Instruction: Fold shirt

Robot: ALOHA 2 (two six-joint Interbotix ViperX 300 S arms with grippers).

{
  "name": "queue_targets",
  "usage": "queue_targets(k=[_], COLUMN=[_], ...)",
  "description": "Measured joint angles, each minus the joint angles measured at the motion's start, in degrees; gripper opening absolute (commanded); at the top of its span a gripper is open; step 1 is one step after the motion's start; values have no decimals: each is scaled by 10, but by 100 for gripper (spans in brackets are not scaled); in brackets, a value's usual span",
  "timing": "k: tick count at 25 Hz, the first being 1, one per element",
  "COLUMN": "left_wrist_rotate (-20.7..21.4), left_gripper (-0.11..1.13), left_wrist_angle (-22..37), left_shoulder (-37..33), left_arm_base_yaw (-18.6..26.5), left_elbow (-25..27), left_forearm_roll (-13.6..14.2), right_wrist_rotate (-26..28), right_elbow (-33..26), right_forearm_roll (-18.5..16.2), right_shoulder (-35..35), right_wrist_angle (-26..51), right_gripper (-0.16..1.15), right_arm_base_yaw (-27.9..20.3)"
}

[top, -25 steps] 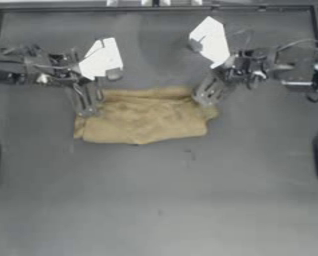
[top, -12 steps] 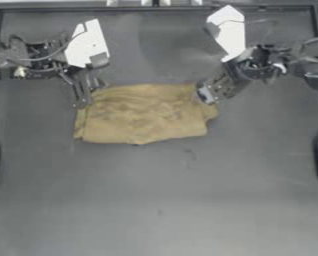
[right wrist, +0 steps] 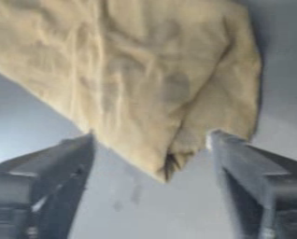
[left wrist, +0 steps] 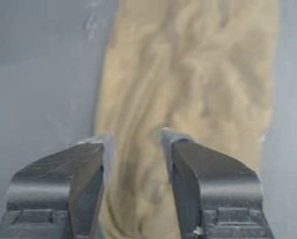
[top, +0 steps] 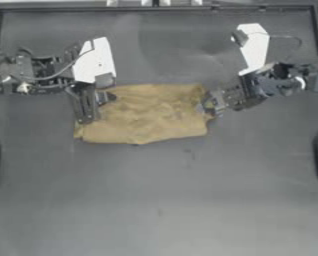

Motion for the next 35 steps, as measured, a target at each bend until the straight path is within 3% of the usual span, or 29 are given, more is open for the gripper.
queue_targets(k=[23, 35], left_wrist_rotate=[-1, -1], left_gripper=[75, 70], left_wrist_angle=[-14, -14], left_shoulder=[13, 18], left_arm_base_yaw=[-11, -11], left_elbow=[0, 0], left_forearm_roll=[-1, 0], right_wrist_rotate=[3, 2], right_elbow=[27, 13], right_forearm_roll=[53, 100], right_shoulder=[80, 124], right_wrist_angle=[-116, -170], right_gripper=[102, 102], right_arm_base_yaw=[4, 35])
